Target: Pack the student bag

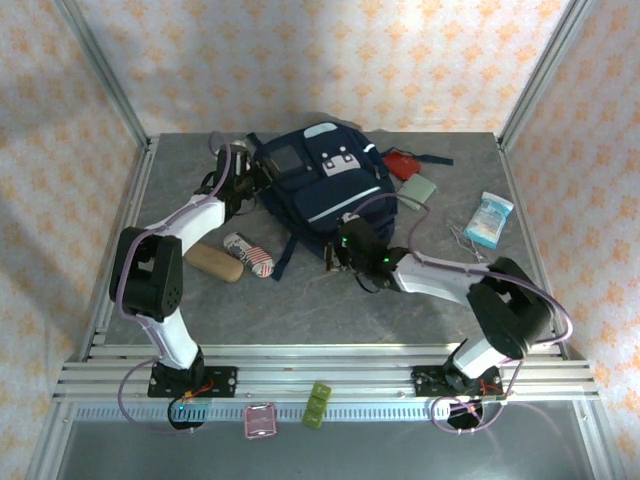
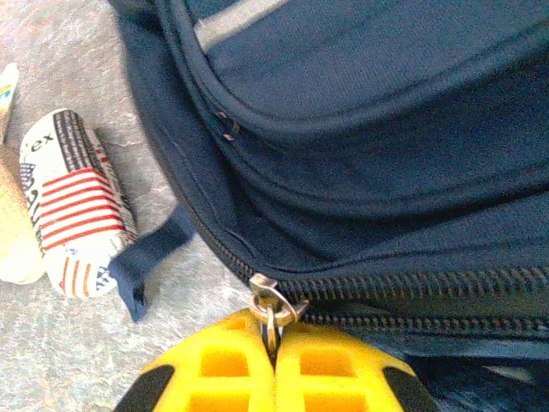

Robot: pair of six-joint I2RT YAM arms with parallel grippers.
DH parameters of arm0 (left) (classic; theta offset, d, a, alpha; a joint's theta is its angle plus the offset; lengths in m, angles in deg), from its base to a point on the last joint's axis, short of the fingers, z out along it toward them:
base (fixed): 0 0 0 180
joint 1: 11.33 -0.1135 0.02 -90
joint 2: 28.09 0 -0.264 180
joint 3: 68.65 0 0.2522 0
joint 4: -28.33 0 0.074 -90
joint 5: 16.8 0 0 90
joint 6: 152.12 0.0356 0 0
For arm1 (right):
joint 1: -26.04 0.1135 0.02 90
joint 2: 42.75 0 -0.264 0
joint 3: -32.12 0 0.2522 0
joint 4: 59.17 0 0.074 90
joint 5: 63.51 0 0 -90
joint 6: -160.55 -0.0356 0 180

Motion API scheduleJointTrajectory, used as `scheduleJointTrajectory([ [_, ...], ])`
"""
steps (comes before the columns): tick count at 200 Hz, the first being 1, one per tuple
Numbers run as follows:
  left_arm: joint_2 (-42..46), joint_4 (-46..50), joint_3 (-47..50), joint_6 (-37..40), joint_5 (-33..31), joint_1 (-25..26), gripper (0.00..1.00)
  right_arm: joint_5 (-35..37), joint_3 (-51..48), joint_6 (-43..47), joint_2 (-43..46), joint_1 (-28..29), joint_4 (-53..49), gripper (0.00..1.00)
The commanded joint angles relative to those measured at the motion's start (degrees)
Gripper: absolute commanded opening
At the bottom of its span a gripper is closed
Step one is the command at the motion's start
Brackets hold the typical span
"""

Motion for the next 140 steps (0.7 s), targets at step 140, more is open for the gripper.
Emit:
scheduleJointTrajectory([
  [140,25.25,-13.30,34.58,-14.59,-0.23,12.28,0.65,-5.91,3.27,-1.58,-3.63,0.91,9.27,0.00],
])
